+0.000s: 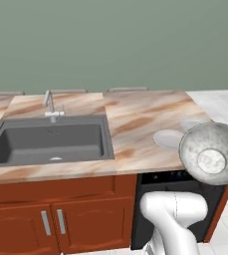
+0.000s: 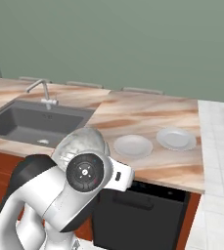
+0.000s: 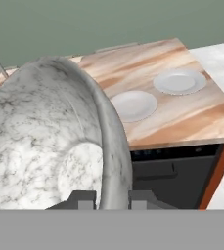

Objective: Move the bowls from the cabinet to the plates on the dining table.

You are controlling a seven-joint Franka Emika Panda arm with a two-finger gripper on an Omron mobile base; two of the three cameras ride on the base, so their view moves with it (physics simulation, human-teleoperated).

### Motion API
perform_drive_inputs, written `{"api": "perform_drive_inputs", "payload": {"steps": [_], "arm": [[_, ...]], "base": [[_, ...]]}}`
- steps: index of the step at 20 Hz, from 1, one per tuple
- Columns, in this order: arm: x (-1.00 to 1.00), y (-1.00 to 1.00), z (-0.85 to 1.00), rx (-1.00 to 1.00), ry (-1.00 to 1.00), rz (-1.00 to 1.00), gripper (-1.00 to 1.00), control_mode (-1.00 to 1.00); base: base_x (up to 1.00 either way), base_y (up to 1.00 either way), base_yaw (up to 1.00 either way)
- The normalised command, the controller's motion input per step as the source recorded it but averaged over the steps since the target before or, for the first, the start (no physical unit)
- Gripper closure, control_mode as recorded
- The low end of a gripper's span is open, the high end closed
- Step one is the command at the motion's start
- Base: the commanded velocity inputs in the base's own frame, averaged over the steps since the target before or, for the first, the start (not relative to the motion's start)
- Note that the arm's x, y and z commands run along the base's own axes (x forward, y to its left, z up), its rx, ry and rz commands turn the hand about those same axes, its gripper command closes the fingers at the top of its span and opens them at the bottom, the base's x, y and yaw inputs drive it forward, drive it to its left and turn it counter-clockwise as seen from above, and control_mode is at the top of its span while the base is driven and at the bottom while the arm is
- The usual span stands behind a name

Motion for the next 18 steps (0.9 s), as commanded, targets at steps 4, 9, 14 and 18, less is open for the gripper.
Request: {"api": "perform_drive_inputs", "payload": {"steps": [4, 9, 14, 18], "arm": [[0.0, 0.0, 0.0, 0.0, 0.0, 0.0, 1.0, 1.0], [0.0, 0.0, 0.0, 0.0, 0.0, 0.0, 1.0, 1.0], [0.03, 0.0, 0.0, 0.0, 0.0, 0.0, 1.0, -1.0], [0.34, 0.0, -0.08, 0.0, 0.0, 0.0, 1.0, -1.0]], "base": [[0.68, 0.0, -0.01], [0.32, 0.0, 0.0], [0.0, 0.0, 0.0], [0.0, 0.0, 0.0]]}}
